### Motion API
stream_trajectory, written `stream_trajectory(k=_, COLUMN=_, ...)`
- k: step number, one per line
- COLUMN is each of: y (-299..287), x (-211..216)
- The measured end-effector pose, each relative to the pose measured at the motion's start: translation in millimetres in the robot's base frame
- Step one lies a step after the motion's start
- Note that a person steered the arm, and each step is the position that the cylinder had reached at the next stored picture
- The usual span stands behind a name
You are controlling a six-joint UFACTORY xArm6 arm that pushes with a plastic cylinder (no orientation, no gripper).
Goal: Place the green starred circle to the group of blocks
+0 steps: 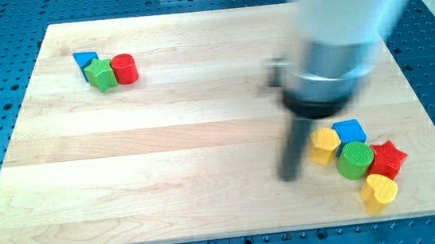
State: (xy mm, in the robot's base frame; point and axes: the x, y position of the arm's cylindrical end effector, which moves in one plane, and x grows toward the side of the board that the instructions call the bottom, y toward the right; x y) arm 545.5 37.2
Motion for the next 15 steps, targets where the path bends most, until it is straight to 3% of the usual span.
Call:
stream_trajectory(k=1, y=-163.1, x=-38.0)
stream_trajectory(k=2, y=-232.4, x=-13.7)
stream_trajectory(k=3, y=-159.5, x=70.2)
stream_trajectory(k=4, y=-180.8, x=32.6)
stream_trajectory(k=5, y=-279.8, x=-94.7)
stream_trajectory(k=6, y=-342.1, x=-182.6)
stream_trajectory(k=7, y=-329.2, x=-224.7)
stream_trajectory(k=8, y=-270.4, x=-235.3)
stream_trajectory(k=9, y=-187.6, x=-200.8)
stream_trajectory(k=10, y=-95.2, x=-136.6)
stream_trajectory(k=11, y=-72.1, x=-115.0)
stream_trajectory(k=12, y=-117.1, x=-133.4)
stream_trajectory(k=13, y=-133.1, x=-51.4)
stream_trajectory(k=14, y=-231.3, x=-79.0)
stream_trajectory(k=15, y=-229.1, x=-136.5)
